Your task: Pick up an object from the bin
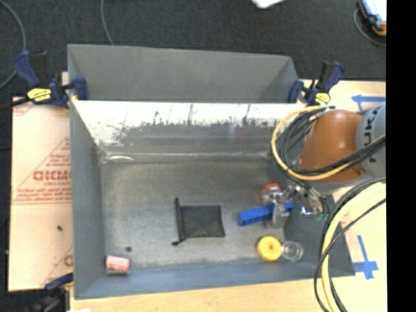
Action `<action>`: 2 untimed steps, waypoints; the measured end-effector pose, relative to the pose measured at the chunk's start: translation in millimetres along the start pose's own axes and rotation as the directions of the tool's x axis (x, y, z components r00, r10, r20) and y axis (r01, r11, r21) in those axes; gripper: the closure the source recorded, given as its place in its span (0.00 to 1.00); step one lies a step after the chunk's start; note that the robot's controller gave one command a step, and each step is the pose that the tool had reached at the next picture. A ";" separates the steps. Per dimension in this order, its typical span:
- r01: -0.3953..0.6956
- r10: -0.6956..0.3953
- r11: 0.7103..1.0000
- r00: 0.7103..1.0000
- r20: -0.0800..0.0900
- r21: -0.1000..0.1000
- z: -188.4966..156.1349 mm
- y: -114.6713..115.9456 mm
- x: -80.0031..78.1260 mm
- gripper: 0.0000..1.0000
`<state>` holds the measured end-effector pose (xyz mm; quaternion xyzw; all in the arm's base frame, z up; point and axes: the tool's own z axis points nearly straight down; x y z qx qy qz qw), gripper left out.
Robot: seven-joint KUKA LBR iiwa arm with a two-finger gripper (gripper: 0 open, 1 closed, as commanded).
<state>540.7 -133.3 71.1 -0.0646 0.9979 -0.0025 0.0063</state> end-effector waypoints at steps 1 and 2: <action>-0.004 0.004 1.000 1.000 0.007 0.002 -129.7 -14.7 -10.9 1.00; -0.005 0.005 1.000 1.000 0.007 0.002 -129.7 -14.7 -10.9 1.00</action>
Offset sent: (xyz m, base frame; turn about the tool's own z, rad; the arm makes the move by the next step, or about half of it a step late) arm 0.0000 0.0000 0.0000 0.0000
